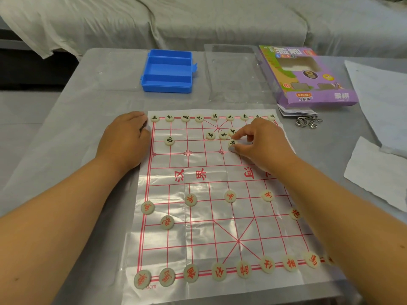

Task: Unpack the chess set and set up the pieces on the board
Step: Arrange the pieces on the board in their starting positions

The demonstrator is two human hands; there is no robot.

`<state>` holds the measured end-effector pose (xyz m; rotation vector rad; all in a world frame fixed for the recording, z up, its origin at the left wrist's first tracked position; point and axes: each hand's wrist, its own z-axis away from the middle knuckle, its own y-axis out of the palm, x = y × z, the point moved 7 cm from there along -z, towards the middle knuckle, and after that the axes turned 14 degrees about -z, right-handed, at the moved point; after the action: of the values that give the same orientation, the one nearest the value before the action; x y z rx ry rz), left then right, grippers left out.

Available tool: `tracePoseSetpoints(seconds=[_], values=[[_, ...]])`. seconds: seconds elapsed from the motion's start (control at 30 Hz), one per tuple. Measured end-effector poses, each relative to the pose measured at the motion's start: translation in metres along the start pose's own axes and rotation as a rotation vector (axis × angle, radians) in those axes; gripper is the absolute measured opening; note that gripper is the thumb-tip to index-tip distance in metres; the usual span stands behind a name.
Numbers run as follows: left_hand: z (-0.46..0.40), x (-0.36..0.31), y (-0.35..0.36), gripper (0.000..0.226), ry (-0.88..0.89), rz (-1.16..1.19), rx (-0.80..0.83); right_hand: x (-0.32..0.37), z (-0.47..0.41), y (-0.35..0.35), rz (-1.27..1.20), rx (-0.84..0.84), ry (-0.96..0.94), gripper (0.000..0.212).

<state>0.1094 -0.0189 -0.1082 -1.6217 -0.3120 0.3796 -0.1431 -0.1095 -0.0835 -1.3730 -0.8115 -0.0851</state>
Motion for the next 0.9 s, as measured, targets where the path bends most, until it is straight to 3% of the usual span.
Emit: tracePoseSetpoints(seconds=[0.33,0.5,0.8,0.9], values=[[-0.001,0.001,0.000,0.045,0.005,0.011,-0.017,0.022,0.010,0.014,-0.033,0.084,-0.076,0.035],[-0.002,0.002,0.003,0.046,-0.008,0.007,-0.011,0.019,0.000,-0.001,-0.110,0.002,-0.073,0.033],[-0.002,0.002,0.002,0.045,0.001,-0.001,-0.010,0.022,-0.024,0.010,0.085,0.049,-0.063,0.033],[-0.002,0.002,0.003,0.045,0.005,-0.001,-0.011,0.038,-0.020,0.008,-0.024,0.056,-0.085,0.032]])
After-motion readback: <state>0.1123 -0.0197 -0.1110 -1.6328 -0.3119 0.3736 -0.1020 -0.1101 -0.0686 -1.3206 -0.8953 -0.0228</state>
